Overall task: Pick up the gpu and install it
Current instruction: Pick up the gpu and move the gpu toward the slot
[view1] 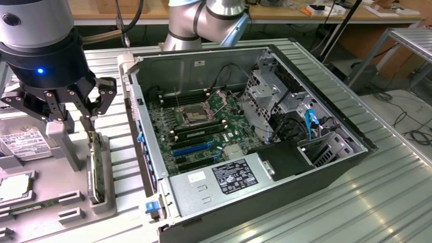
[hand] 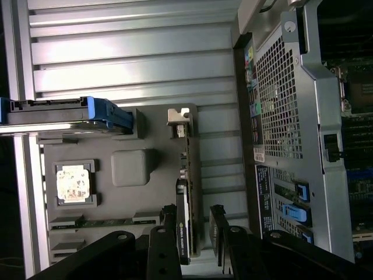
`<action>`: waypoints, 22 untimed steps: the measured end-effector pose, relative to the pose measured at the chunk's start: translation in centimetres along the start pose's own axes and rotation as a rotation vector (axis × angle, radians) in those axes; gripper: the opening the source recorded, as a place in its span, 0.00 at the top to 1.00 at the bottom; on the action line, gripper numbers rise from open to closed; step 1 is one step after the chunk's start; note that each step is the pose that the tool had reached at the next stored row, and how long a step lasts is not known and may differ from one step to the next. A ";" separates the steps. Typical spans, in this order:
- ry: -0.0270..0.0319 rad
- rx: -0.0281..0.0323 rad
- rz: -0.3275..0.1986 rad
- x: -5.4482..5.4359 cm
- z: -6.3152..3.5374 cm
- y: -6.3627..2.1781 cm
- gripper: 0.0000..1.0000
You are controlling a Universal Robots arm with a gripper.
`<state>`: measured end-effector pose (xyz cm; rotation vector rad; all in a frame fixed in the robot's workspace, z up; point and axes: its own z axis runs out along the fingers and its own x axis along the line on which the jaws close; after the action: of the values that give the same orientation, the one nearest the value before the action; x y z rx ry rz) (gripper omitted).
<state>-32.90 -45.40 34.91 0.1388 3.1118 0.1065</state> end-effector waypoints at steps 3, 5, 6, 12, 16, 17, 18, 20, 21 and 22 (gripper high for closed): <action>-0.0002 0.0000 0.000 0.1 0.01 -0.02 0.64; 0.0001 0.0001 0.000 0.2 -0.01 -0.02 0.64; 0.0000 0.0000 0.000 0.2 -0.01 -0.02 0.64; 0.0002 -0.0012 0.000 0.4 -0.02 -0.19 0.64; 0.0007 -0.0088 0.000 0.4 0.50 -1.08 0.64; 0.0007 -0.0088 0.000 0.4 0.63 -1.12 0.64; 0.0008 -0.0088 0.000 0.4 0.75 -1.15 0.64; 0.0008 -0.0089 0.000 0.4 1.01 -1.19 0.64; 0.0008 -0.0089 0.000 0.4 1.09 -1.20 0.64; 0.0008 -0.0089 0.000 0.4 1.16 -1.21 0.64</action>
<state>-33.36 -46.49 33.66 0.1390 3.1117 0.1204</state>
